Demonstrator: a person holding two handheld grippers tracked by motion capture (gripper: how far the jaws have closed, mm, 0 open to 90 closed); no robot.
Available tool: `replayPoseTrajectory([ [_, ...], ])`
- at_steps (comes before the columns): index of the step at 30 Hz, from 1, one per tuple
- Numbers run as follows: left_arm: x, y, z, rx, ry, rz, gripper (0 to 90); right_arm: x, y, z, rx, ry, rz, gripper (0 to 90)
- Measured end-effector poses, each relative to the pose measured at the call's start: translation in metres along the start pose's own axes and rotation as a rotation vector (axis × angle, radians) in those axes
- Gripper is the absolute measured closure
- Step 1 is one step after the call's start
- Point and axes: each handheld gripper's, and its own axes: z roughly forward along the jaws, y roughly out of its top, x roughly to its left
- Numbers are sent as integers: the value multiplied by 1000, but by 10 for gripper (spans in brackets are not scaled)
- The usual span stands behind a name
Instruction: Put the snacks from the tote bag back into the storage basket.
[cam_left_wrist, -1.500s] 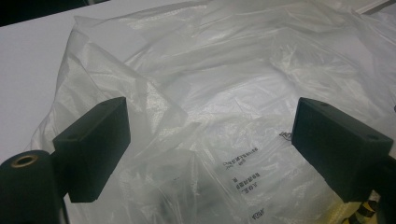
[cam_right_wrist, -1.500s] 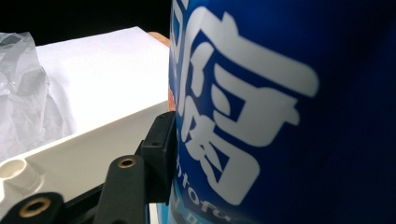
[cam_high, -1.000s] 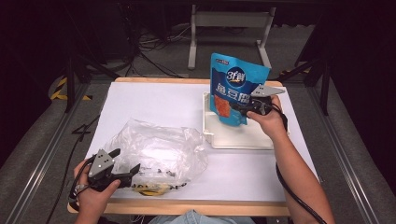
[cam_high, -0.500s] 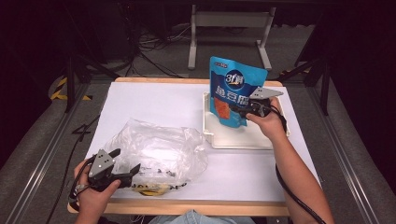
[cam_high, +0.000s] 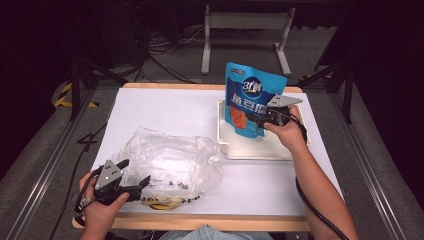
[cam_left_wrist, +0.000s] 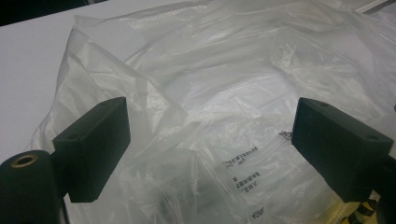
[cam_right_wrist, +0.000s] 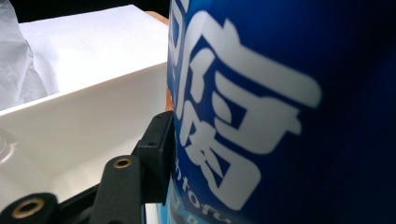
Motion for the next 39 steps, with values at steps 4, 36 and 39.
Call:
replayPoseTrajectory([
  [4, 0, 0, 0, 0, -1, -2, 127, -1, -2, -1, 2, 0, 6, 465],
  [36, -1, 2, 5, 9, -17, 9, 125, 12, 17, -37, 25, -90, 28, 65],
  [39, -1, 2, 6, 10, -16, 8, 125, 15, 18, -49, 31, -92, 43, 62],
])
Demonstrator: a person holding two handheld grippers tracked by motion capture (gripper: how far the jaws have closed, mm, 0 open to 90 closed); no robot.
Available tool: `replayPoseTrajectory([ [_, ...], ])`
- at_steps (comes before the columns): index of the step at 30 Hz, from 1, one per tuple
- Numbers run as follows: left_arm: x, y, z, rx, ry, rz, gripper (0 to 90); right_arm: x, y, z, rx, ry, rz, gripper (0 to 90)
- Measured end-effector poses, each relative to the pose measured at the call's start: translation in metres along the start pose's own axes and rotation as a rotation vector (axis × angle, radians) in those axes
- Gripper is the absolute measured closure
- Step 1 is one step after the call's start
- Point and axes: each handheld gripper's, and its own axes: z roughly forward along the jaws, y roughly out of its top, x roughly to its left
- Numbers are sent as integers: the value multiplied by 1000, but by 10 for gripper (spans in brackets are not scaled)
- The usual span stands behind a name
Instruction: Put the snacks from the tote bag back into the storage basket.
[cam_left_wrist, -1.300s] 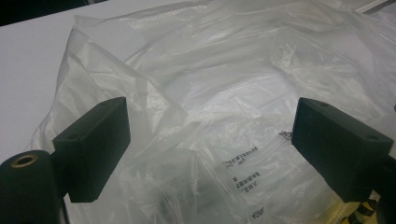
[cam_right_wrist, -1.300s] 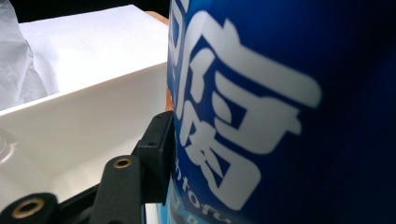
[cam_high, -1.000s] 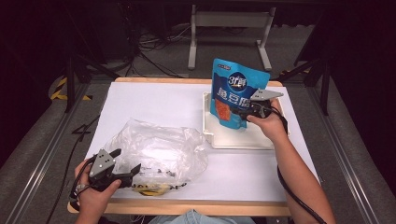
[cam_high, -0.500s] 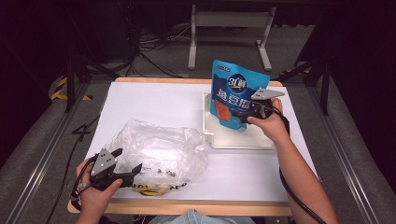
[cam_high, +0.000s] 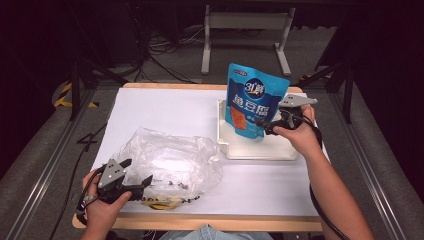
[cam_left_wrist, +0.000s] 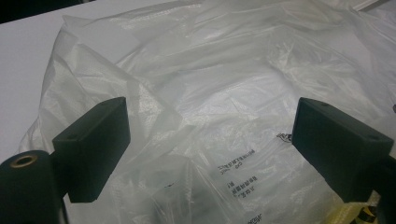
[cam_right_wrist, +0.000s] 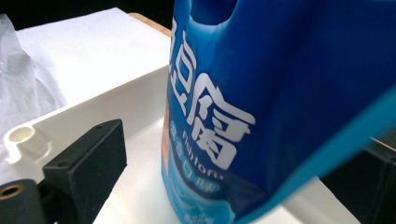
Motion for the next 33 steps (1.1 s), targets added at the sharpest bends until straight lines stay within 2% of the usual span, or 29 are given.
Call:
replayPoseTrajectory([
  [8, -1, 0, 0, 0, -1, -2, 126, 5, -1, -27, 3, -14, -6, 48],
  [12, -1, 0, -1, 2, 1, -1, 126, 13, -4, -47, -22, -5, 1, 49],
  [13, -1, 0, -1, 2, 1, -1, 125, 13, -4, -47, -22, -5, 1, 49],
  [14, -1, 0, -1, 1, 2, -2, 126, 17, -5, -55, -37, 4, 4, 49],
  [20, -2, 0, 0, 4, -3, 2, 125, 31, -10, -70, -33, 64, -2, 48],
  [21, -2, 0, 0, 4, -3, 2, 126, 31, -10, -70, -33, 64, -2, 48],
  [25, -2, 0, 0, 3, -3, 1, 125, 41, -15, -77, -40, 118, 8, 48],
  [28, -2, 0, 0, 4, -4, 2, 125, 49, -18, -79, -35, 133, 1, 49],
  [33, -2, 0, 0, 11, -10, 1, 123, 64, -28, -82, -4, 181, 2, 55],
])
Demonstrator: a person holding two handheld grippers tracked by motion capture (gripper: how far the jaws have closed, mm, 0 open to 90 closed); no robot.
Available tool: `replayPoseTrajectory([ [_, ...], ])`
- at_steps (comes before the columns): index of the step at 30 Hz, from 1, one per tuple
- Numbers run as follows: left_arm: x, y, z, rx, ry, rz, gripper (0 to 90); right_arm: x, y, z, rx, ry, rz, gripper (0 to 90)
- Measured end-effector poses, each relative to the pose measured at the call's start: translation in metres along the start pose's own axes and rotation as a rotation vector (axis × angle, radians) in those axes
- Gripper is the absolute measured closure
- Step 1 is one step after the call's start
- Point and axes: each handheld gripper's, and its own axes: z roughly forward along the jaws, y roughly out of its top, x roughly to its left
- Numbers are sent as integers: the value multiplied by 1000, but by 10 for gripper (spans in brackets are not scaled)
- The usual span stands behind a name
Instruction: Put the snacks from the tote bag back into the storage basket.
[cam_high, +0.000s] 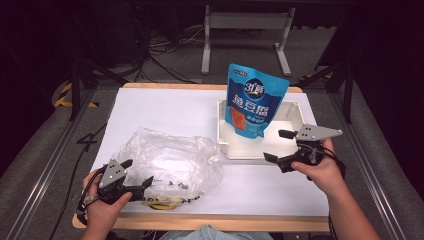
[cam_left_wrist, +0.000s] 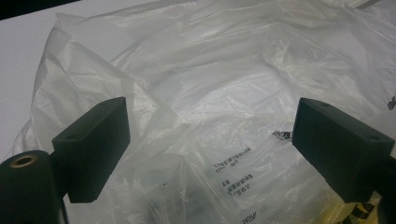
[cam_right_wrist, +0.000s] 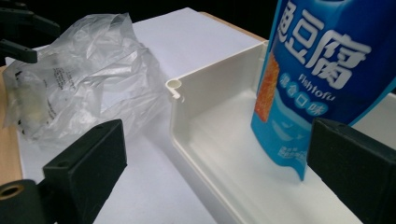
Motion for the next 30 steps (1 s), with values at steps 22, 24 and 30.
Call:
replayPoseTrajectory([
  [22, 0, -1, -1, -2, -6, 9, 120, 23, -49, 21, 11, -9, -26, 42],
  [24, 1, -1, -1, -1, -7, 11, 121, 23, -54, 22, 8, -14, -24, 42],
  [30, 0, -1, -1, 2, -9, 17, 119, 22, -67, 26, 23, -20, -8, 47],
])
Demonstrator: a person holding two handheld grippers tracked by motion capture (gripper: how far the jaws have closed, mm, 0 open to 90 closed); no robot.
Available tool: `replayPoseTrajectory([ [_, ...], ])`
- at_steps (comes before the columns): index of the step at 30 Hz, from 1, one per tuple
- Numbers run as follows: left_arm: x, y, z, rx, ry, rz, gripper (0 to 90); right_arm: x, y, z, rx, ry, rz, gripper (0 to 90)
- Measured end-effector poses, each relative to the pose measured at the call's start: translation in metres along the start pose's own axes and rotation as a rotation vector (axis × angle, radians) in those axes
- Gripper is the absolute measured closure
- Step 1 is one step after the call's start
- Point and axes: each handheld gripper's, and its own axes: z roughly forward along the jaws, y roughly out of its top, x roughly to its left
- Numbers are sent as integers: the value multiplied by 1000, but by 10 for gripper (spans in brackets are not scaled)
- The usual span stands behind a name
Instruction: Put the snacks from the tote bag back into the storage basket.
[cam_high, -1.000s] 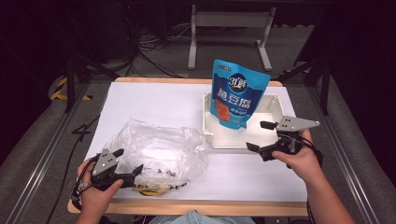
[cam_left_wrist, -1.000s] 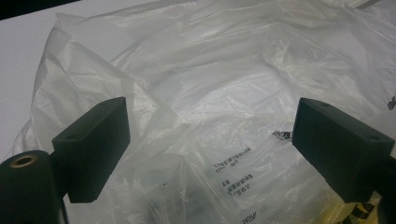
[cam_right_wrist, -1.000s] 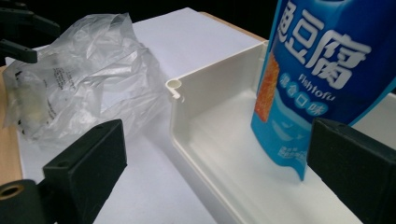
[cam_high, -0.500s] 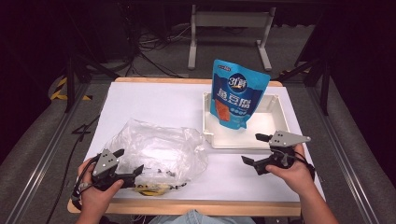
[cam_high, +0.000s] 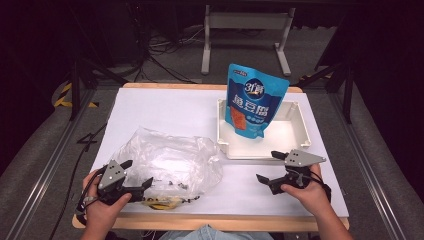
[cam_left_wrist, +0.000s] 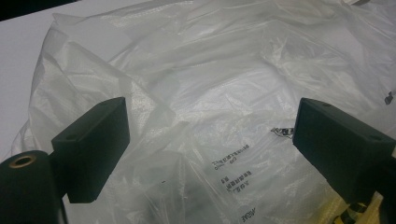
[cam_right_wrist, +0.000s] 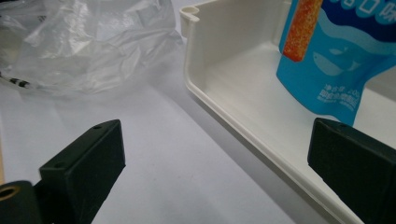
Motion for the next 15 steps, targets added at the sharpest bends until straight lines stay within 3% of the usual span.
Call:
replayPoseTrajectory([
  [6, 0, -1, -1, -3, -2, 0, 115, -2, -16, 10, 11, 1, 32, 49],
  [15, 0, -2, -1, -6, -11, -1, 100, -1, -20, 17, 28, -12, 22, 48],
])
